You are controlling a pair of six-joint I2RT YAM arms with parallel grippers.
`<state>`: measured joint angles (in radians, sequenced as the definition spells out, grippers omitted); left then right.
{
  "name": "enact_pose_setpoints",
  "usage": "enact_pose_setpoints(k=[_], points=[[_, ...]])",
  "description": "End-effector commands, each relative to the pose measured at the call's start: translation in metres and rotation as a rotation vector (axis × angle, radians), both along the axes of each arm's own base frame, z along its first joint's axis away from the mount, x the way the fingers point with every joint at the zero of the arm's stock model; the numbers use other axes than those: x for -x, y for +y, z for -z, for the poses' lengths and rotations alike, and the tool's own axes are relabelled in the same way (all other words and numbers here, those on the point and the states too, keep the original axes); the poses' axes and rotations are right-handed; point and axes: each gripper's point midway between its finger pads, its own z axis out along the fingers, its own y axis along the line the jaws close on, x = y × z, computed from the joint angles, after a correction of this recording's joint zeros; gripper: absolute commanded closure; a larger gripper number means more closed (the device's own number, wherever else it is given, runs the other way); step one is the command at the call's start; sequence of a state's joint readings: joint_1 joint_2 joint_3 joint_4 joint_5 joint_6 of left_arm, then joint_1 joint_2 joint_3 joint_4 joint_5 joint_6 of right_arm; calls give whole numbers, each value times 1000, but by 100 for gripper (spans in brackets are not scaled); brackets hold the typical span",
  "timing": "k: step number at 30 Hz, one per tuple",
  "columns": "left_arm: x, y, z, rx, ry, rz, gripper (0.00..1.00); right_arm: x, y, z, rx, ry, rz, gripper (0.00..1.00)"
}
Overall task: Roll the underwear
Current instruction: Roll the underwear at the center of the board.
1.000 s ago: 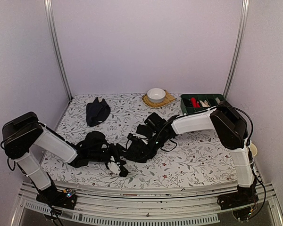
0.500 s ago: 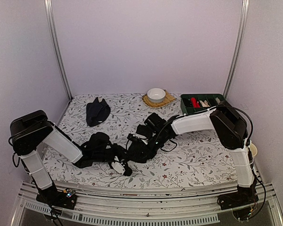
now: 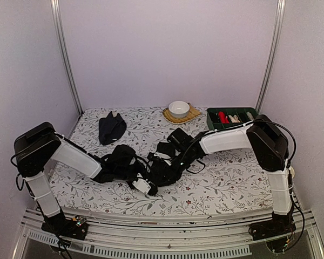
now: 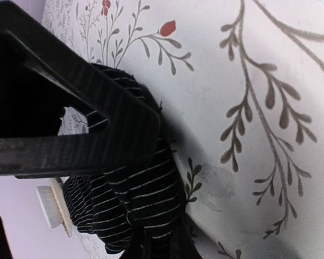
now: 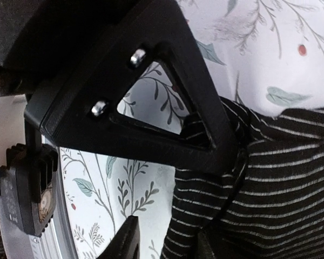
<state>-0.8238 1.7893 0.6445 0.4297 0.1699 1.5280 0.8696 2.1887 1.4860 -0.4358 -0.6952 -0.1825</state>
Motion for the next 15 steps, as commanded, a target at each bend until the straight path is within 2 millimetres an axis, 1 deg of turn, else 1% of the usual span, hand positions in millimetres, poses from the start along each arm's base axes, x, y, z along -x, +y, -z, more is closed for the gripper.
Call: enact_pose_setpoints(k=[1,5,7,8,9,10,11,15], points=[[33,32,38,-207,329,-70,100,-10,-11,-34,-14,-162,35,57],[42,34,35,-244,481,-89,100,-13,-24,-60,-27,-297,75,45],[45,34,31,-251,548,-93,100,-11,-31,-68,-30,-357,95,41],[47,33,30,-256,580,-97,100,-9,-36,-70,-28,-385,107,38],[46,32,29,-257,607,-108,100,-5,-45,-66,-13,-404,117,37],[48,33,30,-267,639,-117,100,-5,-51,-71,-14,-440,135,36],[48,33,30,-274,668,-127,100,-4,-55,-71,-6,-470,149,35],[48,32,31,-305,793,-165,100,12,-62,-62,36,-615,144,34]])
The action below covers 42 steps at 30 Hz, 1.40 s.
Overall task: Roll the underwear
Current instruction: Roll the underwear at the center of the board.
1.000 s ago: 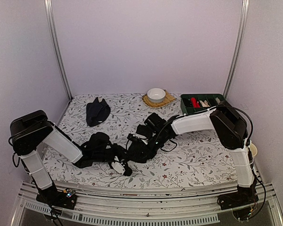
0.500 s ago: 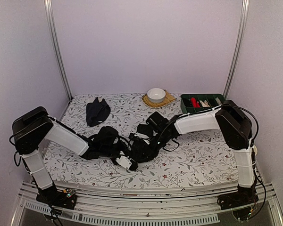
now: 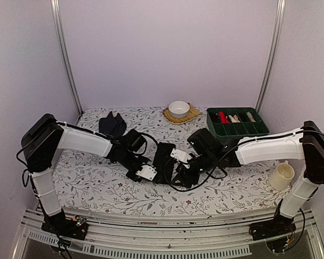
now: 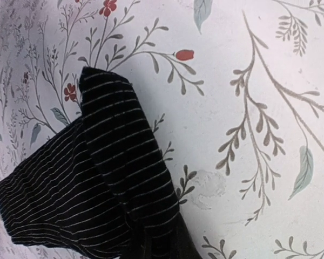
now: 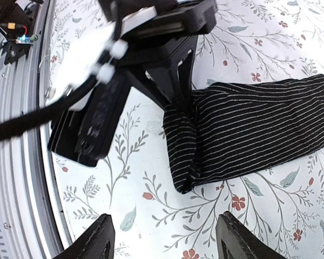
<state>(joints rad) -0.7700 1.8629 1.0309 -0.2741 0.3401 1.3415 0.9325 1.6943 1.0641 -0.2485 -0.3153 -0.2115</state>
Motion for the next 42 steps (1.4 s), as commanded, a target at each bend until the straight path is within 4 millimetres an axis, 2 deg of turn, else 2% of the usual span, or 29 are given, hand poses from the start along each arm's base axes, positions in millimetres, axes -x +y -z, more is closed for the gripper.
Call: enact_pose_setpoints(k=[1,6,12,24,28,33,38,42], points=[[43,34,37,-180,362,-62,99,6,-3,8,58,-229,26,34],[37,30,35,-207,481,-82,99,32,9,15,95,-422,-44,33],[30,30,33,-240,614,-104,98,37,24,28,181,-578,-89,34],[27,36,42,-297,692,-139,98,2,58,46,327,-773,-81,34],[27,37,40,-294,697,-135,98,-7,56,48,345,-786,-70,34],[27,39,40,-294,701,-134,98,-23,43,57,387,-749,-41,38],[25,38,40,-293,704,-142,98,-20,45,68,392,-730,-88,48],[23,38,40,-288,707,-146,98,-19,47,77,401,-731,-110,49]])
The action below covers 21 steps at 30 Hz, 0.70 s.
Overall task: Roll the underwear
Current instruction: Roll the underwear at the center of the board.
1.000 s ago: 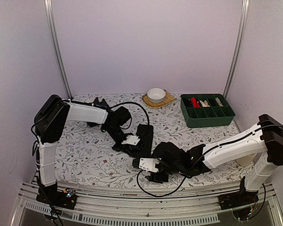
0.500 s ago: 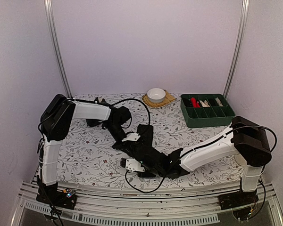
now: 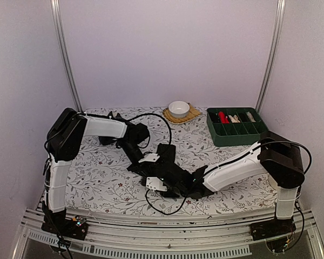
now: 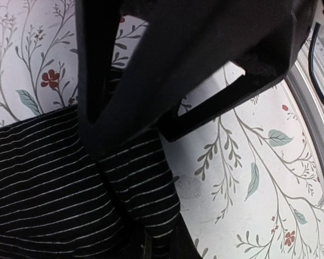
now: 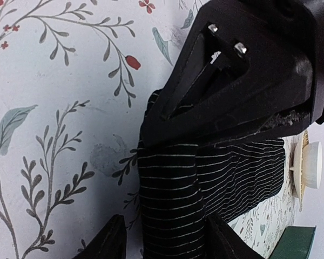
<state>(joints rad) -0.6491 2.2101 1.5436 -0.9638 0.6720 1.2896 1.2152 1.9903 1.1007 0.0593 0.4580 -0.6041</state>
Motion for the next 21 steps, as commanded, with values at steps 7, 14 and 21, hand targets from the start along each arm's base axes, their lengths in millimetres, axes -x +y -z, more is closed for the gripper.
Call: enact_pose_setpoints(k=[7,14,21], points=[[18,35,38,-190,90,4,98,0,3,25,56,9,-23,53],[17,35,37,-186,87,4,96,5,4,31,66,41,-32,79],[13,34,25,-141,13,-4,67,11,8,27,21,119,-40,96]])
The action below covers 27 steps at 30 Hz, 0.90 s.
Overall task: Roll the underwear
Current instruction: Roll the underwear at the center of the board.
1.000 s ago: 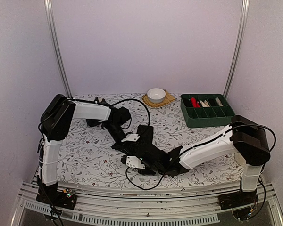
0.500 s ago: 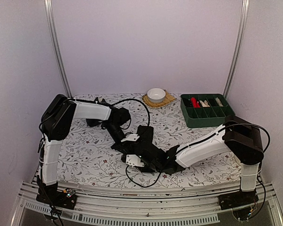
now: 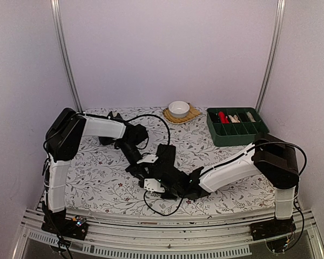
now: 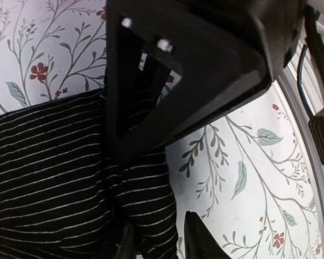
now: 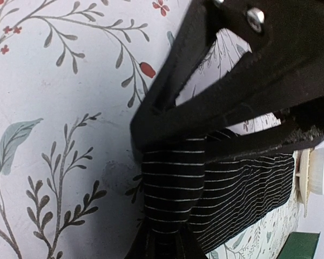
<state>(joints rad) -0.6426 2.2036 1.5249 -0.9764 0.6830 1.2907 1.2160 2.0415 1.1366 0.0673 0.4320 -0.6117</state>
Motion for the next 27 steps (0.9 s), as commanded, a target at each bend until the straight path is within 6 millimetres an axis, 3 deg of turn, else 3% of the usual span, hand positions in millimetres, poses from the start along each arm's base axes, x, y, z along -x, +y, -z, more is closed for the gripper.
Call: enact_pose_setpoints(k=[1,6,13,15,16,21,27], points=[[8,30,22,-129,-25,3,63,11,-4,16,12,132,-12,96],[8,33,2,-85,-108,-9,39,13,-7,13,-29,233,8,96],[-1,45,-30,37,-281,-77,21,21,-7,23,-27,359,15,94],[-5,50,-38,83,-331,-101,19,25,-12,30,-14,411,18,93],[-6,54,-41,104,-355,-111,19,23,-3,22,-41,432,9,93],[-17,72,-47,196,-554,-145,19,25,1,18,-73,590,20,92],[-2,81,-48,308,-746,-82,24,38,13,6,-120,747,-6,93]])
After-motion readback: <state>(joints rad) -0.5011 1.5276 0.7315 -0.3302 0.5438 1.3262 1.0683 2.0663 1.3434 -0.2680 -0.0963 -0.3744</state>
